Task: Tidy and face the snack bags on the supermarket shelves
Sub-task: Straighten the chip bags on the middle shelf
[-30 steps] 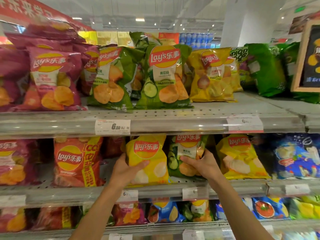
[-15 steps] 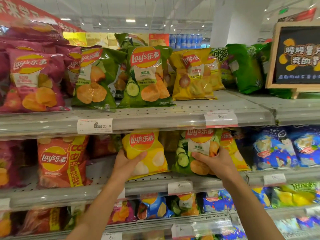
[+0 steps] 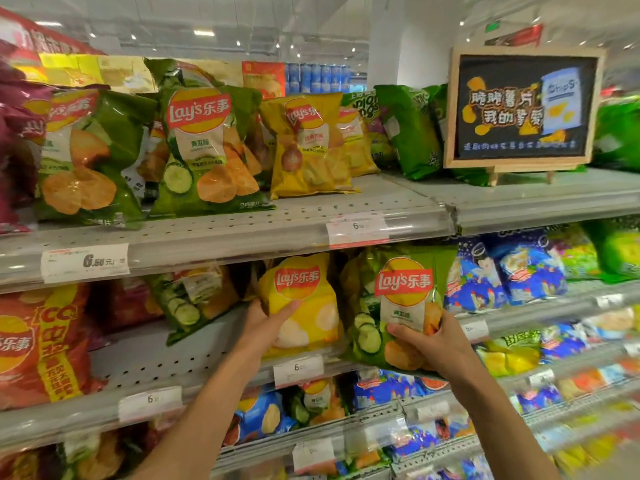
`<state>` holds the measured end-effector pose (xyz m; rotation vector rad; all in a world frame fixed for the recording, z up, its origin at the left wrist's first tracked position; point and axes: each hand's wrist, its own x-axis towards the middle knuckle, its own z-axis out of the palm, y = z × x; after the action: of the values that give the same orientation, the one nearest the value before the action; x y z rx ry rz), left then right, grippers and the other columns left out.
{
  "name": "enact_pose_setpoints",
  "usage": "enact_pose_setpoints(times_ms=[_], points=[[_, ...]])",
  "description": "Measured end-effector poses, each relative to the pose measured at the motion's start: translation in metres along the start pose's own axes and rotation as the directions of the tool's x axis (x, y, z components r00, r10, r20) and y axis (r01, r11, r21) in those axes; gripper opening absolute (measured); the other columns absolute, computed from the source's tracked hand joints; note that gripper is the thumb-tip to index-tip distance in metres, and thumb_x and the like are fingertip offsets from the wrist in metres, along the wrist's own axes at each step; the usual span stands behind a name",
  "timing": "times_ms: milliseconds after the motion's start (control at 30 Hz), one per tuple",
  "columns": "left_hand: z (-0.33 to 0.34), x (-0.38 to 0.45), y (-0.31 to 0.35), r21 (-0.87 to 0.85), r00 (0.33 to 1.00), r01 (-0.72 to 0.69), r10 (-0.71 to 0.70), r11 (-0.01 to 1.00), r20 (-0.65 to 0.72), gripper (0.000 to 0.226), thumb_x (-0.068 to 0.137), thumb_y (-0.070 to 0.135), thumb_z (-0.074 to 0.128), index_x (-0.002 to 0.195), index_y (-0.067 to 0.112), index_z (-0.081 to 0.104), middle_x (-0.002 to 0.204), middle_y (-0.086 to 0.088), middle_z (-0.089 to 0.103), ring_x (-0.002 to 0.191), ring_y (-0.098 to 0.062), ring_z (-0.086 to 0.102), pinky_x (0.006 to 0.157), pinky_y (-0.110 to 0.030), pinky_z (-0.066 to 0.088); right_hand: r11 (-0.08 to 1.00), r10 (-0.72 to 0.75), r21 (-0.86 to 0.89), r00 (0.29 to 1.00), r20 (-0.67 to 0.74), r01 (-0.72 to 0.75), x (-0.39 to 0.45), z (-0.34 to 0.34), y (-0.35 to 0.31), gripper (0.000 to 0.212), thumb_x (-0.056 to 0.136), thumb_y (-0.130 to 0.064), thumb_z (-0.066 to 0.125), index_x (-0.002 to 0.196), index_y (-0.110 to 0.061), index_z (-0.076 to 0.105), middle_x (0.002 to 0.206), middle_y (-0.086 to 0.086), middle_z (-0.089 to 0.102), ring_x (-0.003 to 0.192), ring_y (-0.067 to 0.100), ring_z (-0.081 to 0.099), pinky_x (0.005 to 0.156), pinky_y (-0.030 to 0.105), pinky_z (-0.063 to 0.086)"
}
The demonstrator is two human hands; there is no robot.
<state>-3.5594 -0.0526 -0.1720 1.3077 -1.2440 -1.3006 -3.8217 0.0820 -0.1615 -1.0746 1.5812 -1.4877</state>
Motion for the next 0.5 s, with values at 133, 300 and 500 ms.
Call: enact_pose_setpoints(times_ms=[133,300,500], points=[[0.005,-0.005,-0.001,0.032,0.999,-0.023,0.022,0.999,0.03,0.054,0.084,0.041,0.076,0.13,0.023,0.053,0.12,-0.001,0.066,0.108,-0.019,0.063,0.088,-0.035,0.052,1.0,0.023,-0.007,0.997,0.077,-0.022,-0.003,-0.003,0.006,0.058,0.066,-0.025,0.093,0.117,-0.016,0.068,0.101,-0.002,0.079,0.093,0.016,0.076,0.08,0.037,0.063],[-0.008,-0.013,0.0,0.098,0.997,-0.066,0.063,0.993,0.034,0.042,0.085,0.04,0.075,0.118,0.026,0.054,0.099,0.005,0.069,0.085,-0.008,0.066,0.064,-0.019,0.051,1.0,0.02,-0.002,0.981,0.193,-0.019,-0.007,0.015,0.005,0.062,0.057,-0.03,0.093,0.113,-0.017,0.07,0.094,-0.007,0.079,0.086,0.009,0.076,0.064,0.02,0.059],[-0.07,-0.029,-0.019,0.259,0.98,-0.155,0.182,0.953,-0.084,0.02,0.09,0.03,0.071,0.105,0.021,0.061,0.1,0.0,0.068,0.099,-0.017,0.066,0.079,-0.022,0.05,0.999,-0.008,0.04,0.945,0.326,-0.005,-0.017,0.073,-0.004,0.061,0.056,-0.031,0.093,0.111,-0.024,0.066,0.093,-0.015,0.078,0.084,0.005,0.075,0.062,0.018,0.058]])
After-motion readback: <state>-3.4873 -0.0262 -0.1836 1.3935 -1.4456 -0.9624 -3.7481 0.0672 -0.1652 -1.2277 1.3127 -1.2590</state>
